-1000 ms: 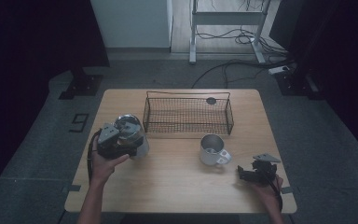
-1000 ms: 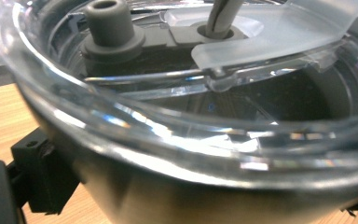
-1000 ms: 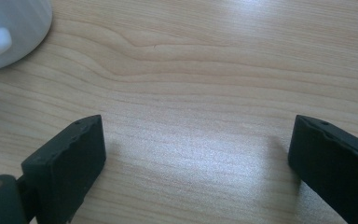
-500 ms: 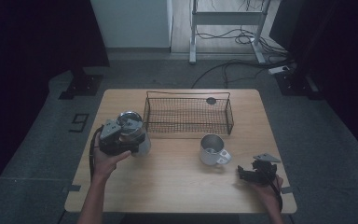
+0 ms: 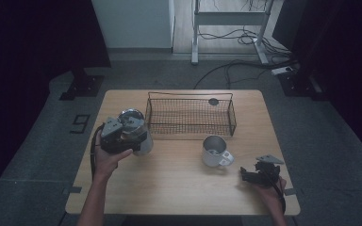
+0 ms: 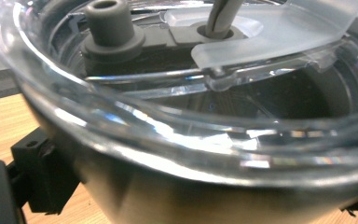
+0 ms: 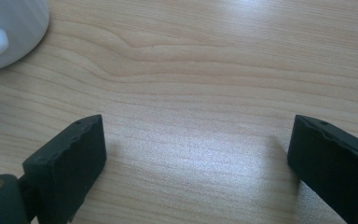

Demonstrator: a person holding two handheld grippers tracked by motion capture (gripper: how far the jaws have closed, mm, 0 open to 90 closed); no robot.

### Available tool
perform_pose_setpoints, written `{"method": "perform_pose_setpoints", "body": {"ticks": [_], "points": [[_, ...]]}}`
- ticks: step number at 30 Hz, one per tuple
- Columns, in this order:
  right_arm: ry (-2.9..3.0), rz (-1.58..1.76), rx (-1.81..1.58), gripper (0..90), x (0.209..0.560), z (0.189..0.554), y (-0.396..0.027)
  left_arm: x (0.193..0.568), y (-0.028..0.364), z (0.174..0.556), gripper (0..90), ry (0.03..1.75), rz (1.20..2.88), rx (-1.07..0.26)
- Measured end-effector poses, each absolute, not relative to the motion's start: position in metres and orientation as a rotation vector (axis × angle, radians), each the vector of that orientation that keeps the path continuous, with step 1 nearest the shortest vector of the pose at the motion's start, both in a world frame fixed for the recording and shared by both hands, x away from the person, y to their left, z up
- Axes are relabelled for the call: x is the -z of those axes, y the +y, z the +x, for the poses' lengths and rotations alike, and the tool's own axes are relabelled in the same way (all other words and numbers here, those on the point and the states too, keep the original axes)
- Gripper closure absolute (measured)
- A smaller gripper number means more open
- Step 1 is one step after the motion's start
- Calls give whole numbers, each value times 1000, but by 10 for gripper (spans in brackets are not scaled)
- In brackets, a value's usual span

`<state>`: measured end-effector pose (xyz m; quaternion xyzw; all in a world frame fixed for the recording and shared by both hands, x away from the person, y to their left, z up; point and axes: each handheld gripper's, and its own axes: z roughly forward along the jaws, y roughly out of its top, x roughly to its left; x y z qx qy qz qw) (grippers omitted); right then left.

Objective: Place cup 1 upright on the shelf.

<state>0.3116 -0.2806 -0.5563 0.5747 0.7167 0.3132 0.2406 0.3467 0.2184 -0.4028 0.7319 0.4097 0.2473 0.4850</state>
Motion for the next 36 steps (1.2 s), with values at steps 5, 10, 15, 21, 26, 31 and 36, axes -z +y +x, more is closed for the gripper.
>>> {"method": "perform_pose_setpoints", "body": {"ticks": [5, 10, 15, 21, 26, 31, 36], "points": [[1961, 1573, -856, 43, 556, 312, -281, 400, 216, 349, 43, 995, 1777, -596], [1960, 1573, -857, 44, 556, 312, -281, 399, 212, 352, 43, 987, 1788, -596], [1958, 1577, -854, 48, 556, 311, -281, 397, 210, 354, 43, 981, 1790, -593], [1958, 1577, -854, 47, 556, 311, -281, 393, 209, 357, 43, 979, 1789, -594], [1956, 1579, -854, 48, 556, 311, -281, 389, 207, 359, 43, 973, 1785, -598], [1954, 1581, -854, 47, 556, 311, -281, 387, 203, 362, 43, 966, 1796, -597], [1953, 1581, -853, 49, 556, 311, -281, 384, 201, 365, 43, 963, 1793, -600]]}}
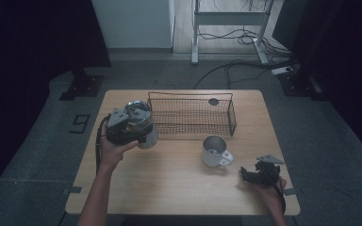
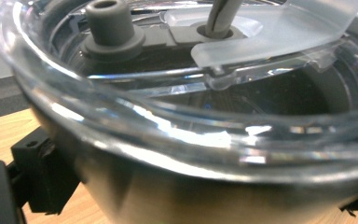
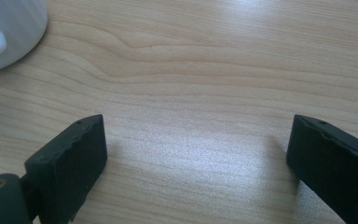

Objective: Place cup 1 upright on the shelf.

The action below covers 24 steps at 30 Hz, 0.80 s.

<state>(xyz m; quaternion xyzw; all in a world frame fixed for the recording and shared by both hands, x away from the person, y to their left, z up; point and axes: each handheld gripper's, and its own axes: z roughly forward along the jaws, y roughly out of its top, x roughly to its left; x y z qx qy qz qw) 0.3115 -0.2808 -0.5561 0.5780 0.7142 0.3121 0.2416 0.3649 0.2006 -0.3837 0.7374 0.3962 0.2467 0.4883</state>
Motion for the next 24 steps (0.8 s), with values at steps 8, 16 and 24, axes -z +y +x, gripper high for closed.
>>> {"method": "perform_pose_setpoints", "body": {"ticks": [8, 16, 24], "points": [[1949, 1586, -854, 49, 556, 312, -281, 381, 198, 371, 43, 959, 1791, -587], [1950, 1585, -853, 50, 556, 311, -281, 377, 191, 373, 43, 947, 1805, -585], [1951, 1585, -852, 52, 556, 311, -281, 371, 186, 377, 43, 936, 1803, -589]]}}
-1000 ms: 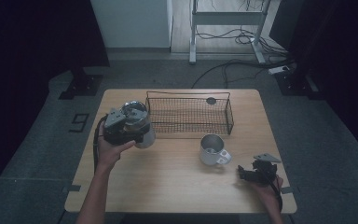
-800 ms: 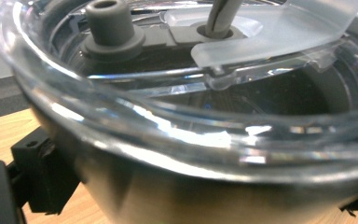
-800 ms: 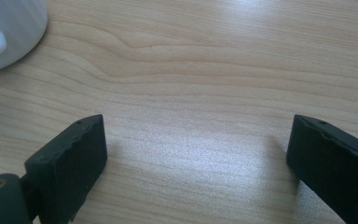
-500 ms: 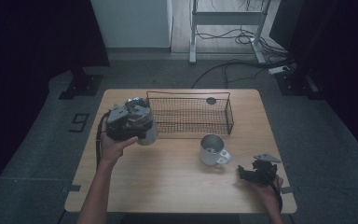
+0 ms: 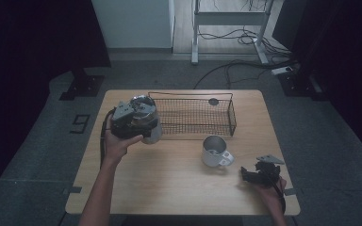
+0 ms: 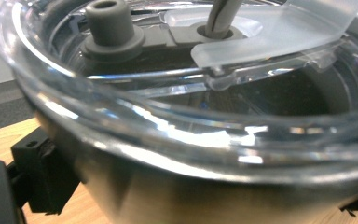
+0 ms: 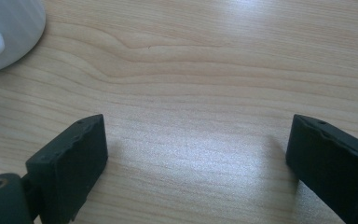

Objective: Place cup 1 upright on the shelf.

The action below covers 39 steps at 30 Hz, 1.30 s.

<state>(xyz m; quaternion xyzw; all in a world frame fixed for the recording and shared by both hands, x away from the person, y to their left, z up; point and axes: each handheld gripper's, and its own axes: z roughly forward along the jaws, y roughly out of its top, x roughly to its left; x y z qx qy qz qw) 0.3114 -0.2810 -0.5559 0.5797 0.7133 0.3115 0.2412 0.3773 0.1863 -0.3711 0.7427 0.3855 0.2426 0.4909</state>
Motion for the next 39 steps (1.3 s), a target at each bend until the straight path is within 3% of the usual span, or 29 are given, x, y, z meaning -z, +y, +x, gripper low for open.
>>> {"method": "perform_pose_setpoints", "body": {"ticks": [39], "points": [[1941, 1584, -854, 62, 556, 311, -281, 367, 155, 405, 43, 905, 1822, -567]]}}
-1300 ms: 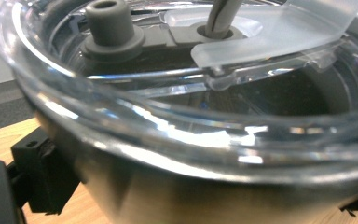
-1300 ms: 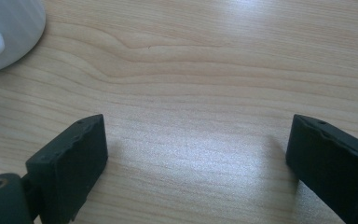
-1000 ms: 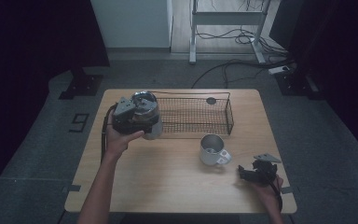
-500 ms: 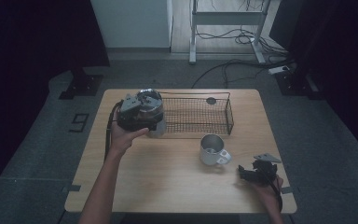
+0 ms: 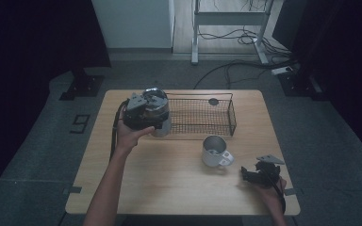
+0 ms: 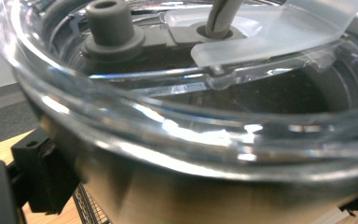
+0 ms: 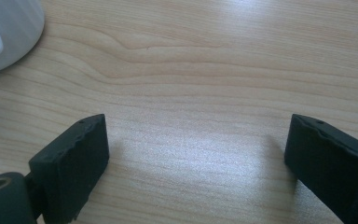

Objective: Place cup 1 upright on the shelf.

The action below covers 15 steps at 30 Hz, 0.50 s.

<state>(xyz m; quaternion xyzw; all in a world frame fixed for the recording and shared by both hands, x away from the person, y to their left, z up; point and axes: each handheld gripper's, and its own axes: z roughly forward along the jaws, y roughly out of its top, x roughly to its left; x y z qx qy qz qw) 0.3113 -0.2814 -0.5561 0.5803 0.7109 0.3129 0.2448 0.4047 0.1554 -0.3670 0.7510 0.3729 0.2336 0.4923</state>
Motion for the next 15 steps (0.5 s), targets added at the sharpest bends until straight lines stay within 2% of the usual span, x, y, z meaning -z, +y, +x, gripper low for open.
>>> {"method": "perform_pose_setpoints", "body": {"ticks": [15], "points": [[1936, 1585, -856, 68, 556, 311, -282, 362, 146, 415, 43, 899, 1825, -562]]}}
